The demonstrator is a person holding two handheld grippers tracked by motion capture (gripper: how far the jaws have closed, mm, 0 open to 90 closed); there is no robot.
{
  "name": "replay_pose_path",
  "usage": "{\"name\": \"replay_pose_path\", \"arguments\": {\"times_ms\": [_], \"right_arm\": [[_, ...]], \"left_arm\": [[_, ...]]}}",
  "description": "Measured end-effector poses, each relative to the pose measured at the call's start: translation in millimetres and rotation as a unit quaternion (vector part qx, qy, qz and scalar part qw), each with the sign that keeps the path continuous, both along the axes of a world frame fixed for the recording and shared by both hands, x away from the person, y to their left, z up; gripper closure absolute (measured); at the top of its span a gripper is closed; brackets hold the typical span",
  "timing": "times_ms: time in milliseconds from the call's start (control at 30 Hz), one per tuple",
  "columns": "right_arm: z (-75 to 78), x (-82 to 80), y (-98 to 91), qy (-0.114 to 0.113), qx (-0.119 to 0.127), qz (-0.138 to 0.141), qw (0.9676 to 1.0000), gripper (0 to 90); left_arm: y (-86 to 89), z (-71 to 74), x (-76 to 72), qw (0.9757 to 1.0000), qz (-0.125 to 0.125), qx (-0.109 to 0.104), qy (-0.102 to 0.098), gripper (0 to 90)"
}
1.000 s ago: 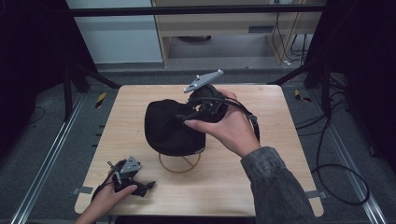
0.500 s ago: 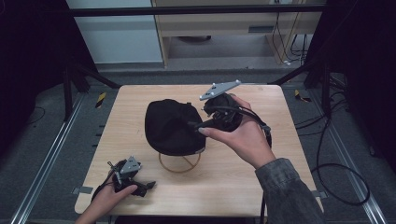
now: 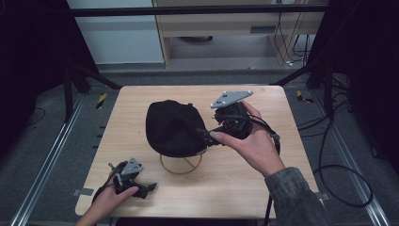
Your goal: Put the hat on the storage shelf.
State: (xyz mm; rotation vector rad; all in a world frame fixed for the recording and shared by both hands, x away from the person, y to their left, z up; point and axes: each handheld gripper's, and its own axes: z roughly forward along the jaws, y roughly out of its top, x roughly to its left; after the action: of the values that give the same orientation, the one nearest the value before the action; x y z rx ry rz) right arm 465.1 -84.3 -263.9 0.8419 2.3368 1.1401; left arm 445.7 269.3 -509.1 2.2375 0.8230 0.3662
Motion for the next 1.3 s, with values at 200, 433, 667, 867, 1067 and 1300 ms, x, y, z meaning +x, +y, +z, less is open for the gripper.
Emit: {"name": "replay_pose_path", "arguments": {"times_ms": [200,433,667,867,1067,1300], "right_arm": [[-8.7,-4.5,-8.5,0.004,-0.008,-0.005,1.0,6.2],[-22.7,-9.4,-23.1,0.006,-0.008,-0.018,0.9998,5.9],[-32.4,-12.2,-38.0,0.012,-0.006,-0.037,0.9992,6.4],[-41.1,-14.8,-48.4,0.009,-0.01,-0.049,0.9987,6.9],[-53.2,-17.8,-58.6,0.014,-0.007,-0.057,0.9983,7.1],[-72.8,-21.5,-73.2,0.031,0.0,-0.07,0.997,7.7]], "left_arm": [[0.0,0.0,0.0,1.0,0.0,0.0,0.0,0.0],[0.0,-0.1,-0.1,1.0,0.0,0.0,-0.001,0.0],[-0.1,-0.1,-0.3,1.0,0.0,-0.001,0.0,0.0],[0.0,0.0,-0.3,1.0,0.0,0.0,0.001,0.0],[0.0,0.0,-0.4,1.0,0.0,0.001,0.001,0.0],[-0.1,0.0,-0.6,1.0,0.0,0.001,0.001,0.0]]}}
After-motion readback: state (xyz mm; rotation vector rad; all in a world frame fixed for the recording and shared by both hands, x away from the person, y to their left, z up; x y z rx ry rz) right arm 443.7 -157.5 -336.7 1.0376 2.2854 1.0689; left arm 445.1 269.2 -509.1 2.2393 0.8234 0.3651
